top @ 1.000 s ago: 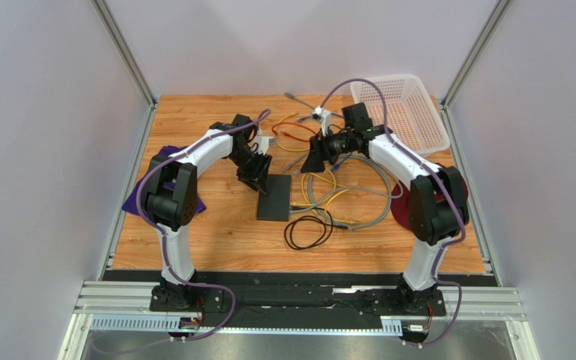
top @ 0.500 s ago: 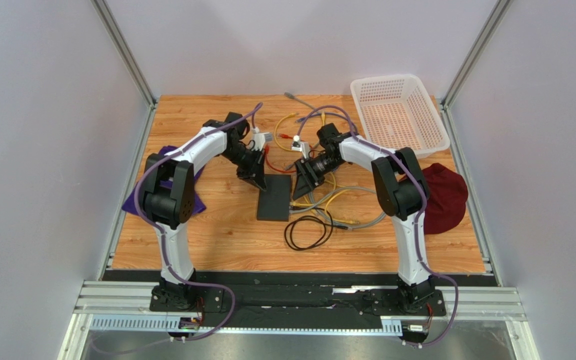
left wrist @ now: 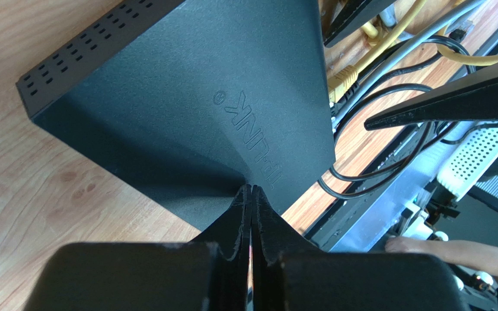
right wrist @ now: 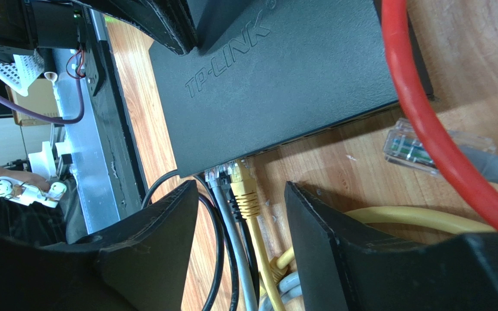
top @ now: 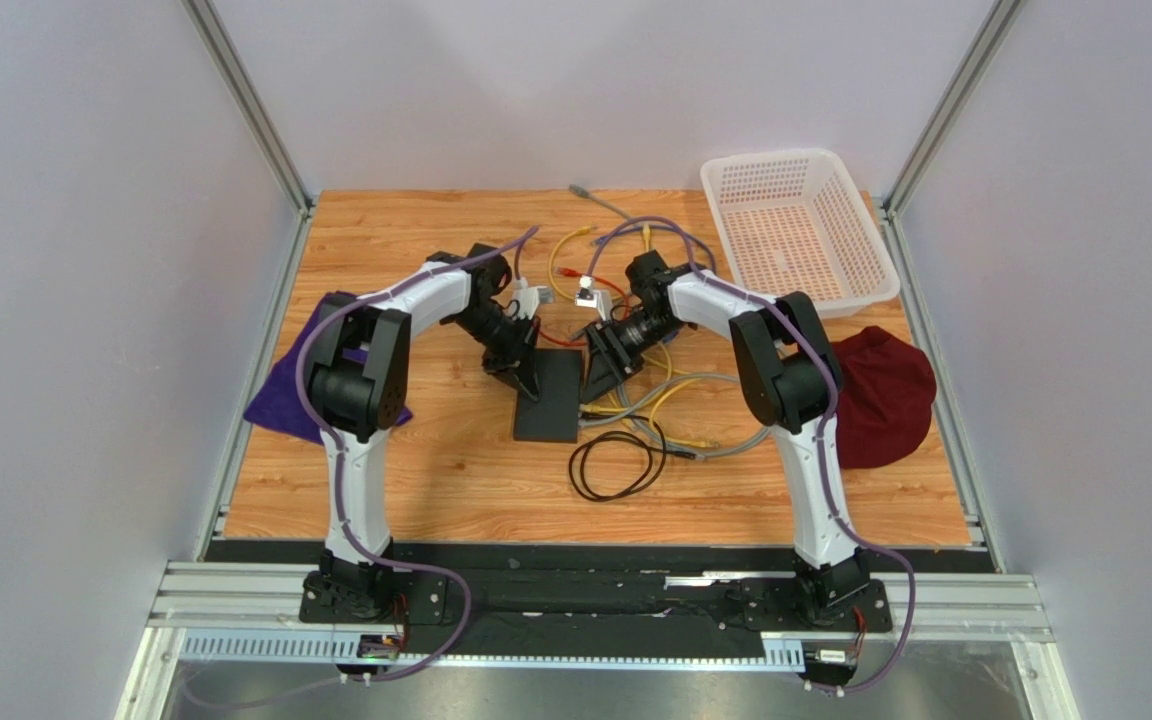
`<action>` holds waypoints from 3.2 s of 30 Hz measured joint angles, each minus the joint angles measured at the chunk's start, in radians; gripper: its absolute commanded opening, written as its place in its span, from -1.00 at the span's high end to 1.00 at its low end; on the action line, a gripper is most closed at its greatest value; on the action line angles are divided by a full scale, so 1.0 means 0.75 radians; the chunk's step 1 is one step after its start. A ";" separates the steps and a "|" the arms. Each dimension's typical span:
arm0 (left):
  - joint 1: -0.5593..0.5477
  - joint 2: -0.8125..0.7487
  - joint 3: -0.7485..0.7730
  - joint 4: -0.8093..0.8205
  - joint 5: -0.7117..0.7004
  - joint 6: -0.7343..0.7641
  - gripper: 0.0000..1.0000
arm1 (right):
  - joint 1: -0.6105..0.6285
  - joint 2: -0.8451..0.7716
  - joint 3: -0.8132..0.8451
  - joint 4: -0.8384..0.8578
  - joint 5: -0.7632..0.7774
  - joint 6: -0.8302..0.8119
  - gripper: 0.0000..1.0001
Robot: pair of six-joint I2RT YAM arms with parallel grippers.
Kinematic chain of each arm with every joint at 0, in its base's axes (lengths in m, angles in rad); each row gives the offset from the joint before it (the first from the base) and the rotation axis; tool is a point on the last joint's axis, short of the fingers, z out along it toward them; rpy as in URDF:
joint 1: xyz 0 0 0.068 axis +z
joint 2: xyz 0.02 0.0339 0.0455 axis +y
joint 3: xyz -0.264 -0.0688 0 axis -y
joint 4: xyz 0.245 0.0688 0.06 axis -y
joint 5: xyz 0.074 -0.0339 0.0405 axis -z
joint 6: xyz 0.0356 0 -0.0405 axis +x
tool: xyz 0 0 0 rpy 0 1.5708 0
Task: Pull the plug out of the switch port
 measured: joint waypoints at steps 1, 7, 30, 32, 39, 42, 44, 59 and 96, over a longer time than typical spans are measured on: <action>0.000 0.000 0.000 0.000 0.000 -0.001 1.00 | 0.000 0.004 0.003 -0.003 -0.002 0.001 -0.10; 0.000 0.002 0.001 -0.002 -0.002 -0.003 1.00 | 0.002 0.053 0.044 -0.021 -0.039 0.020 -0.09; -0.001 0.002 0.007 -0.015 -0.022 -0.001 1.00 | 0.037 0.101 0.061 -0.086 -0.059 -0.087 0.49; -0.001 0.002 0.010 -0.018 -0.027 0.000 1.00 | 0.034 0.112 0.062 -0.096 -0.073 -0.094 0.53; -0.001 0.002 0.012 -0.019 -0.033 0.001 1.00 | 0.030 0.153 0.122 -0.176 -0.098 -0.097 0.69; -0.002 0.003 0.012 -0.019 -0.033 0.001 1.00 | 0.030 0.164 0.143 -0.203 -0.092 -0.096 0.70; -0.002 0.002 0.012 -0.019 -0.034 0.001 1.00 | 0.034 0.167 0.162 -0.226 -0.074 -0.096 0.72; -0.002 0.003 0.015 -0.023 -0.037 0.004 1.00 | 0.039 0.377 0.550 -0.660 -0.015 -0.199 0.93; -0.004 0.014 0.061 -0.072 -0.087 0.069 1.00 | -0.050 0.035 0.781 -0.719 0.467 -0.736 1.00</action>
